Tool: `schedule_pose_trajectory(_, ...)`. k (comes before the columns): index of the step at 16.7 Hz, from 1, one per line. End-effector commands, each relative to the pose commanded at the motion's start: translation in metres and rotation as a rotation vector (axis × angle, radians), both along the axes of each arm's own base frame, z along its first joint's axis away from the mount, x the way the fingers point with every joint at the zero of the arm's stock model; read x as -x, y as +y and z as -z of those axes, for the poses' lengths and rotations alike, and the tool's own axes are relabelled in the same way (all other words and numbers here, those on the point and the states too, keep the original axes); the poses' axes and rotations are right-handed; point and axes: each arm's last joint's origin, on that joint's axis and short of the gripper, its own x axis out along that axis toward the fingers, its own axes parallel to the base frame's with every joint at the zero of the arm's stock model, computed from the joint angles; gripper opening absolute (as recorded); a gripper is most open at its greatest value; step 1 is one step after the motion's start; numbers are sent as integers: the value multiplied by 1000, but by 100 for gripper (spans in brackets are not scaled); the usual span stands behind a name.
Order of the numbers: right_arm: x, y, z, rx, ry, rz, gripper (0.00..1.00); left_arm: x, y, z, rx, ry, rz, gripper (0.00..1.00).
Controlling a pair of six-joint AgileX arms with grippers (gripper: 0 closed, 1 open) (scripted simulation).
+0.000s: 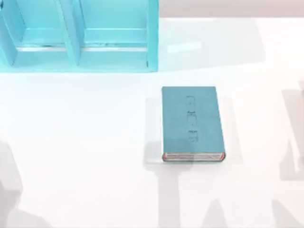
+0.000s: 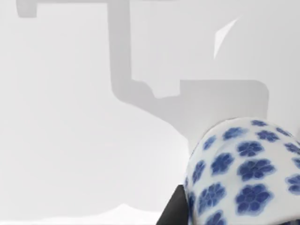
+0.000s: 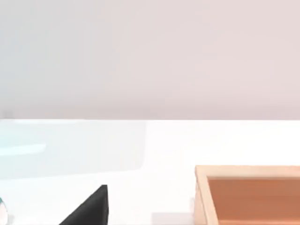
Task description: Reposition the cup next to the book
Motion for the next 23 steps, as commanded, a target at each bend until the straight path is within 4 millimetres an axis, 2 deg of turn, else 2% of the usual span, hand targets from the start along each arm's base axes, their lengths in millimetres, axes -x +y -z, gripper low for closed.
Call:
schedule_pose_trajectory(6,0,0,0,0,0,0,100,0,0,-2,-2,-3,3,0)
schedule_pose_trajectory(14,0,0,0,0,0,0,100,0,0,-49,1,2,3,0)
schedule_pose_trajectory(20,0,0,0,0,0,0,100,-2,0,-49,2,1,-2,0)
schedule_pose_trajectory(23,0,0,0,0,0,0,100,-16,-4,-55,0,-2,-54,0)
